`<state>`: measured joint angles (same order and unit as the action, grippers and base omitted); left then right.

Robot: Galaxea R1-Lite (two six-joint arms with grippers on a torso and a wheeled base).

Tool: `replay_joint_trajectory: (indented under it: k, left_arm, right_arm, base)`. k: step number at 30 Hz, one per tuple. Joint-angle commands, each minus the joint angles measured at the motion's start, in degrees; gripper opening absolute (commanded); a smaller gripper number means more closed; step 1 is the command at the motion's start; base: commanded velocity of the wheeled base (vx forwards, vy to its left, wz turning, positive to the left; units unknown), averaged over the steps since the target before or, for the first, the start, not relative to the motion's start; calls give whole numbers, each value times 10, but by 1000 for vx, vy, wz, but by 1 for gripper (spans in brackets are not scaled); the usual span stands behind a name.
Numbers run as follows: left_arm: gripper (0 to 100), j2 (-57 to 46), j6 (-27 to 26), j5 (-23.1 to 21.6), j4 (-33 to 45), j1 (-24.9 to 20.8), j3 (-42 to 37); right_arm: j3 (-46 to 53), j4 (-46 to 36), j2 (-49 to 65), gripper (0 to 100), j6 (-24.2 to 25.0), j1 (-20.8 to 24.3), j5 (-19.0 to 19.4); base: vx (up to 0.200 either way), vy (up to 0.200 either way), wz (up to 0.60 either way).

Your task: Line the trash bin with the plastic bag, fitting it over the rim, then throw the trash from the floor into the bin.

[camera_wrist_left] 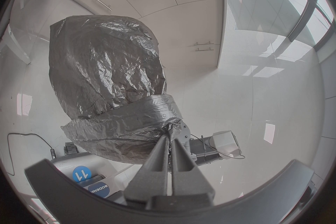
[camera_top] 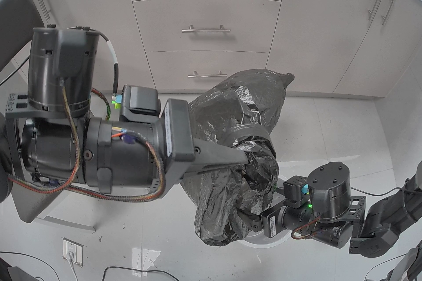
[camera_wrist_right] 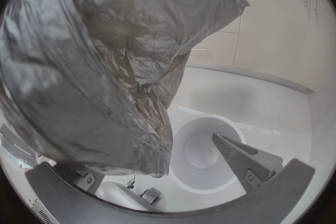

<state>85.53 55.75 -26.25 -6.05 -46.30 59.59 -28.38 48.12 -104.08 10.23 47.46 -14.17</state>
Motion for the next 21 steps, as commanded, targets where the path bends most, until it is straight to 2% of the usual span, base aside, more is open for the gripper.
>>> replay_joint_trajectory:
  k: [1,5,6,10,15,21]
  left_arm:
    - [0,-1,0,0,1,0,-1]
    - [0,-5,0,0,1,0,-4]
    - [0,-6,0,0,0,0,-6]
    - [0,-9,-1,-3,0,0,-11]
    - [0,-12,-2,-5,0,-5,-12]
    - [0,-5,-17,-5,-1,-8,-23]
  right_arm:
    - [-11,15,-43,100,0,1,-6]
    - [-7,107,-86,100,-6,2,-31]
    - [-4,120,-89,0,-12,2,-31]
    - [11,167,-94,0,-29,2,-31]
    - [27,171,-78,0,-30,1,-31]
    - [70,159,32,0,-28,-5,-30]
  base:
    - [0,0,0]
    - [0,0,0]
    - [0,0,0]
    - [0,0,0]
    - [0,0,0]
    - [0,0,0]
